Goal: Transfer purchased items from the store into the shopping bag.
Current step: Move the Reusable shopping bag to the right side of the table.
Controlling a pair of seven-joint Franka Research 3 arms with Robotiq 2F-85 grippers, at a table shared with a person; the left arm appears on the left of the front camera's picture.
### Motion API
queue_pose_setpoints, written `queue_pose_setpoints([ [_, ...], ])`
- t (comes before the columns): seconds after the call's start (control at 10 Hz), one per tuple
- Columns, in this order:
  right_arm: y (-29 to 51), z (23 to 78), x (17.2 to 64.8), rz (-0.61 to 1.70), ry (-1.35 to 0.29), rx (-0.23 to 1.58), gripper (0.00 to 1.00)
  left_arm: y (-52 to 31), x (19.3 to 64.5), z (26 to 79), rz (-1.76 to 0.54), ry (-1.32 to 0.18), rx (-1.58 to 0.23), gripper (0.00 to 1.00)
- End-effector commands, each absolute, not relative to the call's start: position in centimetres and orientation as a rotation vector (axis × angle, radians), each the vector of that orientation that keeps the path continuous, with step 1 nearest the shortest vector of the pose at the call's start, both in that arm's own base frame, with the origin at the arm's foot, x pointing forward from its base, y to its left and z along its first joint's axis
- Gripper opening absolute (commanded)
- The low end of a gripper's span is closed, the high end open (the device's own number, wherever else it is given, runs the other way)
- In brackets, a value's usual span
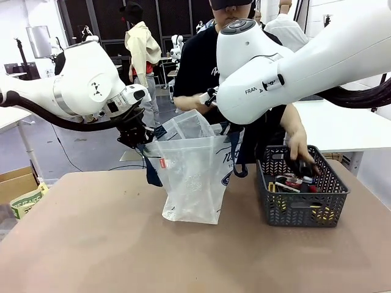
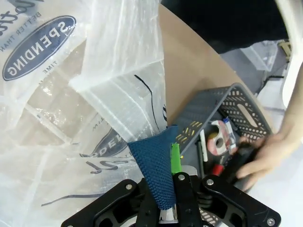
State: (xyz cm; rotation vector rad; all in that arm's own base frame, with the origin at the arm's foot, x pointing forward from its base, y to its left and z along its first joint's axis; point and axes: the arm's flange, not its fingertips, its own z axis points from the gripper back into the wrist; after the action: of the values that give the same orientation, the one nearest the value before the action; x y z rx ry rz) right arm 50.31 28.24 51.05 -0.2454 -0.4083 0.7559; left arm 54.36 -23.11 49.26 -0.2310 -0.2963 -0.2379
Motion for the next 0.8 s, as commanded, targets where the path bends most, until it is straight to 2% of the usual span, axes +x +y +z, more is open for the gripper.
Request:
queue_pose_setpoints([
  [0.0,27.78,51.03,50.17,0.742,-0.391,-0.256,0.00,-22.55,54.70,49.80,-0.242,-0.293,-0.194,0.00],
  [0.7,28.13,50.91,50.28,0.754,-0.396,-0.250,0.00,-23.04,54.37,49.24,-0.249,-0.299,-0.214,0.00],
])
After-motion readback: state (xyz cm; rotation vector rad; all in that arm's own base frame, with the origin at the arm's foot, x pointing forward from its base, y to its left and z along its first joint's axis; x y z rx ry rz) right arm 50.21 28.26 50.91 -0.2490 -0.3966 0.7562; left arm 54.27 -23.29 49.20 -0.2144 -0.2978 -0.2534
